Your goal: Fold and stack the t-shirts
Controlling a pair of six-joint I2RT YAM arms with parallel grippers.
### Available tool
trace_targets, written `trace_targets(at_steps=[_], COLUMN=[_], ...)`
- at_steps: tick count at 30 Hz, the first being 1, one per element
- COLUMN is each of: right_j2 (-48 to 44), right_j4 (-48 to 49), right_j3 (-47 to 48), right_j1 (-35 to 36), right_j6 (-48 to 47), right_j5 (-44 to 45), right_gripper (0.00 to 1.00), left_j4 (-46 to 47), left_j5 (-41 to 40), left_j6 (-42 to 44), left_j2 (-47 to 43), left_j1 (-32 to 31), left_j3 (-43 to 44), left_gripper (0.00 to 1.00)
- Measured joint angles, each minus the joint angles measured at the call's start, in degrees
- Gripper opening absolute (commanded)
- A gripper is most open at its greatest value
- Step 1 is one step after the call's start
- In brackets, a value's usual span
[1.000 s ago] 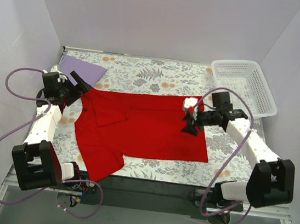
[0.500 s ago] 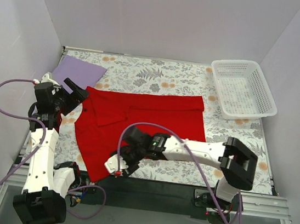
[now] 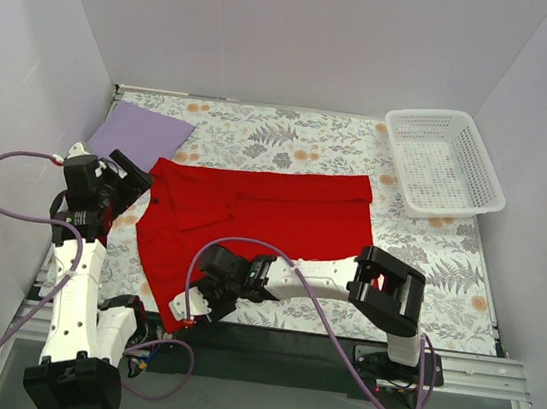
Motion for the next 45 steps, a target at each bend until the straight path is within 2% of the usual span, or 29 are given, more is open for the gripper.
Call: trace_targets(at_steps=[3,6,7,9,10,13,20,26,33,38,45], right_j2=[0.3,0.7,0.8,1.0,1.1,1.4,1.4,1.4,2.2,6.2,10.7], right_j4=[0.5,1.2,1.5,1.8,1.9,1.9,2.0,2.2,5.6,7.7,9.4], right_j3=[0.0,0.0,0.0,0.0,0.0,0.0,0.2,2.3,5.2,7.1,7.9], right_j1=[0.0,0.0,0.0,0.0,0.0,-0.2,-4.0,-13.2,-22.6,-25.5,-28.6], right_j6=[0.2,0.3,0.5,0.8,1.1,2.1,7.4,16.2,28.5,35.6,42.5], right_j5=[0.6,0.9,1.0,1.0,1.0,0.6,-5.3,-14.0,-22.9,-28.1,-32.2], right_gripper=[0.55,0.46,0.38,0.29,0.18,0.01,0.01,0.01,0.01,0.01,0.02], left_j4=[-0.5,-0.9,-1.0,-1.4,-1.6,-2.1,-3.0,-2.3,1.5,3.4,1.3], left_j5=[-0.7,-1.0,-1.1,-1.2,-1.2,-1.0,2.4,8.5,20.0,27.0,29.1], left_j6=[0.0,0.0,0.0,0.0,0.0,-0.5,-3.8,-5.9,-5.7,-4.4,-1.5], left_j2=[-0.5,-0.9,-0.9,-0.9,-0.9,-0.9,-0.4,0.2,0.9,3.4,10.3], left_j1=[-0.5,-0.9,-1.1,-1.3,-1.4,-1.8,-2.5,-3.0,-4.0,-7.3,-12.6], left_j3=[0.0,0.0,0.0,0.0,0.0,0.0,0.0,-1.2,-6.4,-9.3,-9.4], left_gripper=[0.81,0.81,0.81,0.81,0.81,0.80,0.75,0.65,0.61,0.57,0.52])
